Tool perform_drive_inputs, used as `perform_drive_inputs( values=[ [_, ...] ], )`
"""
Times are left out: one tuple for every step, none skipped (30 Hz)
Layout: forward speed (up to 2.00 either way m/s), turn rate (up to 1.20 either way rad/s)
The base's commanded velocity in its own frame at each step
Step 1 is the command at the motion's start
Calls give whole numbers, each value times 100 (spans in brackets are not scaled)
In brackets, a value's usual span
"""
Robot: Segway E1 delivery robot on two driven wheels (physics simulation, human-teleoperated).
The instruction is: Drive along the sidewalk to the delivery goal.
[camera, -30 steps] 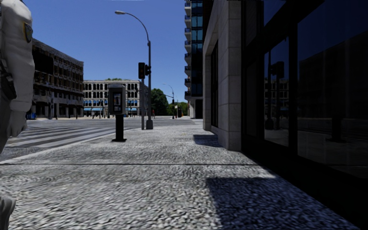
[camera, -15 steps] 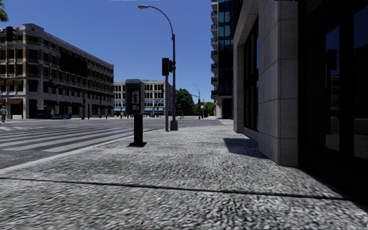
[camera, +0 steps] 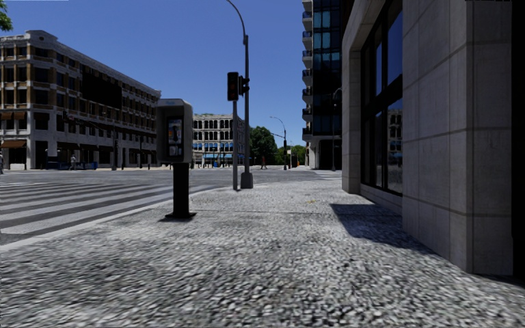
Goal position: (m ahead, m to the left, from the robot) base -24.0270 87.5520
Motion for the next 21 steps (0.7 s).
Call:
perform_drive_inputs(
  values=[
    [200, 0],
    [200, 0],
    [200, 0],
    [200, 0],
    [200, 0],
    [200, 0],
    [200, 0],
    [200, 0],
    [200, 0],
    [200, 0],
    [200, 0],
    [200, 0],
    [200, 0],
    [200, 0],
    [200, 0],
    [200, 0],
    [200, 0],
    [200, 0],
    [200, 0],
    [200, 0],
    [200, 0]
  ],
)
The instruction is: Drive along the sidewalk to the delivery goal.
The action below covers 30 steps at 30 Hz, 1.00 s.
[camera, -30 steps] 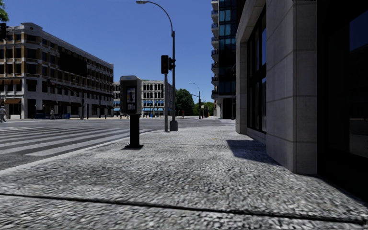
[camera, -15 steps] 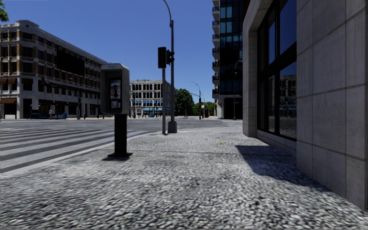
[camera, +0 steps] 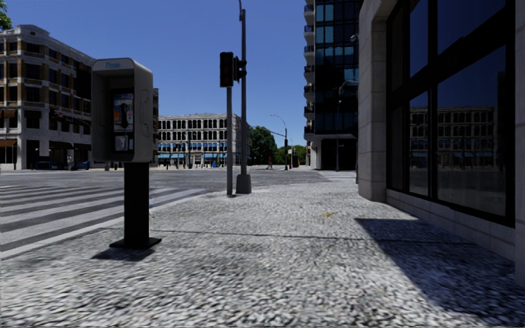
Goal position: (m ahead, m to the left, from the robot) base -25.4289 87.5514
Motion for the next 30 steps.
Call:
perform_drive_inputs(
  values=[
    [200, 0],
    [200, 0],
    [200, 0],
    [200, 0],
    [200, 0],
    [200, 0],
    [200, 0],
    [200, 0],
    [200, 0],
    [200, 0],
    [200, 5],
    [200, 5],
    [200, 13],
    [200, 17],
    [200, 18],
    [200, 19],
    [200, 19],
    [200, 20],
    [200, 20],
    [200, 23],
    [200, 23],
    [200, 36],
    [200, 42],
    [200, 44],
    [200, 44],
    [200, 46],
    [200, 50],
    [200, 54],
    [200, 54],
    [200, 56]
  ],
)
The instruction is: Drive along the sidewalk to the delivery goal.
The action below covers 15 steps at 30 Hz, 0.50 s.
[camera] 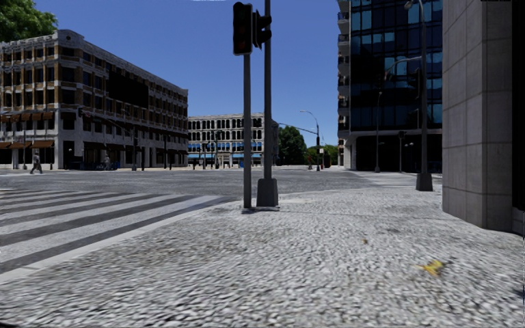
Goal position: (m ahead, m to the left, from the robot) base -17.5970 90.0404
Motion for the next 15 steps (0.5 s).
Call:
perform_drive_inputs(
  values=[
    [200, 56],
    [200, 57],
    [200, 57],
    [200, 57],
    [200, 57],
    [200, 57],
    [200, 57],
    [200, 58],
    [200, 58],
    [200, 58],
    [200, 58],
    [200, 58],
    [200, 58],
    [200, 58],
    [200, 58]
  ],
)
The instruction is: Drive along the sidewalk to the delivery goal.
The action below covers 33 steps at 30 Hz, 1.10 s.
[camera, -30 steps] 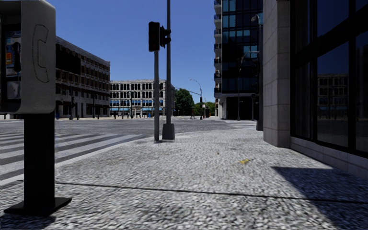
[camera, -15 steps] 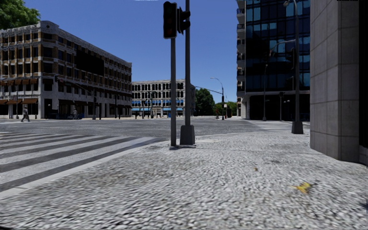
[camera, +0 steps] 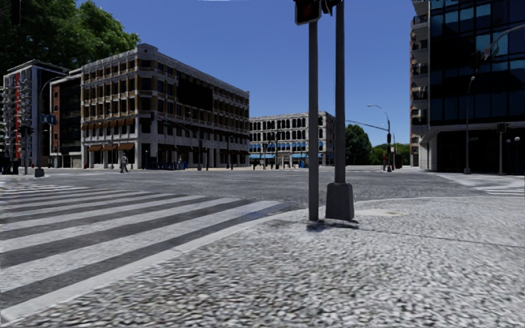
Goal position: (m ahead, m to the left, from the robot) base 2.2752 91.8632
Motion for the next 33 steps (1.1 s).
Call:
perform_drive_inputs(
  values=[
    [200, 58],
    [200, 58],
    [200, 59],
    [200, 60],
    [200, 60],
    [200, 60],
    [200, 60],
    [200, 60],
    [200, 60],
    [200, 61],
    [200, 61],
    [200, 61],
    [200, 61],
    [200, 62],
    [200, 62],
    [200, 62],
    [200, 62],
    [200, 62],
    [200, 62],
    [200, 62],
    [200, 62],
    [200, 62],
    [200, 62],
    [200, 62],
    [200, 62],
    [200, 62],
    [200, 62],
    [200, 62],
    [200, 62],
    [200, 62],
    [200, 62],
    [200, 62],
    [200, 62]
  ],
)
